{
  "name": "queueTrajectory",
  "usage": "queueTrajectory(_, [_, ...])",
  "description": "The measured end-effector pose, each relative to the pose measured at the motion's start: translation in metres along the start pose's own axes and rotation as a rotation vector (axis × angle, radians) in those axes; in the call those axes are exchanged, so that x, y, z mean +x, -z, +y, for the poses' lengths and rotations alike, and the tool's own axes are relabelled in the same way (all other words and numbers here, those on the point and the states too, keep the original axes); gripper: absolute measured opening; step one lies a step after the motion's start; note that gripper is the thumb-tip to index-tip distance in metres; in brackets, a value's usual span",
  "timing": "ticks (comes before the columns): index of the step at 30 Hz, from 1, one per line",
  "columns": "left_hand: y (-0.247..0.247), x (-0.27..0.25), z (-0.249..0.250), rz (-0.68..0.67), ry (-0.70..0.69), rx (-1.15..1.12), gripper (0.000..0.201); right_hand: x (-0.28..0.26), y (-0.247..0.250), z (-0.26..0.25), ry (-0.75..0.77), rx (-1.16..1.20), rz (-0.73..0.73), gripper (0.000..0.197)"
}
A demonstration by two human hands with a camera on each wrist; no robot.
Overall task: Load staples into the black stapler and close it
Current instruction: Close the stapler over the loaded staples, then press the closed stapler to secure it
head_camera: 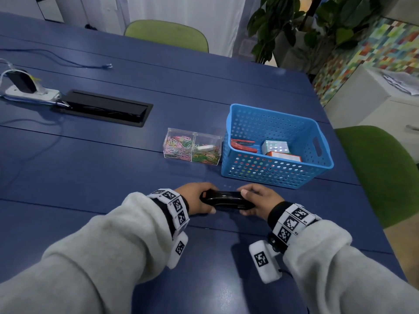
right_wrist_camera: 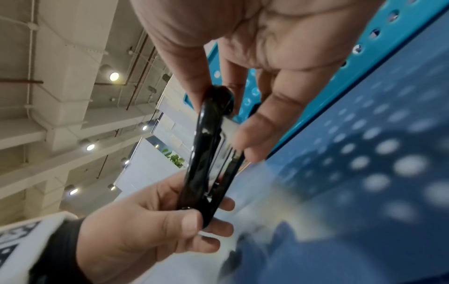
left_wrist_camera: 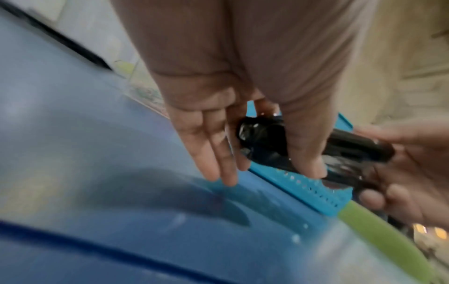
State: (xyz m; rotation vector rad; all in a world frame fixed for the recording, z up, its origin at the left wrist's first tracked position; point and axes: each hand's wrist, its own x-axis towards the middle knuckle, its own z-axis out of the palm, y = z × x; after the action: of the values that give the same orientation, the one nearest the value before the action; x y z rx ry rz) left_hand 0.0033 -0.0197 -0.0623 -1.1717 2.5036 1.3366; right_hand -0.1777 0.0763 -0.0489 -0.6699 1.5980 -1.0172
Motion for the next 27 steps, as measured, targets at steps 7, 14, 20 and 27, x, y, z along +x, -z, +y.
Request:
queueTrajectory(7, [0.008,0.006,0.0,0.032,-0.042,-0.339,0.032,-0.005,0.005,-0.008,-0.013,-0.131,-0.107,0.026])
queueTrajectory(14, [0.01,0.008,0.004,0.03,-0.072,-0.345,0.034,-0.003,0.008,-0.022,0.094,-1.027,-0.124,0.047])
queueTrajectory(20, [0.007,0.011,0.013,0.027,-0.079,-0.285,0.034,-0.005,-0.005,-0.027,0.09,-1.318,-0.092,0.04])
queueTrajectory(27, [0.014,0.009,0.02,0.052,-0.075,-0.327,0.036,-0.014,0.001,-0.034,0.087,-1.269,-0.058,0.029])
